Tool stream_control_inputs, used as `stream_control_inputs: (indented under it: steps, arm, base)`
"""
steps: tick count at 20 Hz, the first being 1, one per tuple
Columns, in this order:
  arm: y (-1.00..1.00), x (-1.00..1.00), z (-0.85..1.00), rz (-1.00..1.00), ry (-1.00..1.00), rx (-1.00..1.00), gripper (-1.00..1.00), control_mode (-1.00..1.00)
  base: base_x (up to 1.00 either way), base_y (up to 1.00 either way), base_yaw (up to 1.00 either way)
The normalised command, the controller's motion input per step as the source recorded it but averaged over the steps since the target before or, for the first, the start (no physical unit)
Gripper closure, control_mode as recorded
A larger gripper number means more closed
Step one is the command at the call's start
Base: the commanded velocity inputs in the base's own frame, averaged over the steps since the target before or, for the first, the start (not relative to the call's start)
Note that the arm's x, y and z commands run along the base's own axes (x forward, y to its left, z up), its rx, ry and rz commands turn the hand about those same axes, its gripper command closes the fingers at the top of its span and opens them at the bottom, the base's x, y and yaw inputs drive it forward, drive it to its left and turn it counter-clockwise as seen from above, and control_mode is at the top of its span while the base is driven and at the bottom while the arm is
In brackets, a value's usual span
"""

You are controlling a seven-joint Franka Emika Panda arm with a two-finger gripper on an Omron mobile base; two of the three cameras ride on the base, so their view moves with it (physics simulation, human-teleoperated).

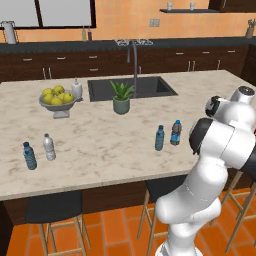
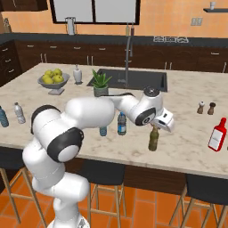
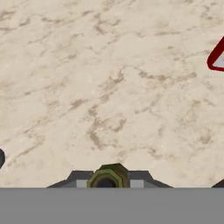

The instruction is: Move the plastic bottles in the middle to the plastics group, and the glass bottles in the middle to the glass group.

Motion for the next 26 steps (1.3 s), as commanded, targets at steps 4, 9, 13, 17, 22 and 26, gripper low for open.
stream_control_inputs:
  steps: [4,9,13,17,22,26]
  arm:
    - [-0.63,0.0,0.02,-0.42,0.0,-0.01,1.0,-1.0]
    - [-0.64,0.07,0.0,-0.27,0.0,0.0,1.0,-1.0]
    - [-0.79,0.13,0.0,-0.14,0.0,0.0,1.0,-1.0]
    - [-0.82,0.23,0.02,-0.04,0.0,0.0,1.0,-1.0]
    - [-0.71,0.32,0.0,0.0,0.0,0.0,1.0,-1.0]
    - [-0.63,0.34,0.0,0.0,0.0,0.0,1.0,-1.0]
  base:
    - [0.0,0.0,0.0]
    - [0.0,0.0,0.0]
    - [0.0,0.0,0.0]
    - [0.0,0.0,0.0]
    - [0.0,0.0,0.0]
    - [0.0,0.0,0.0]
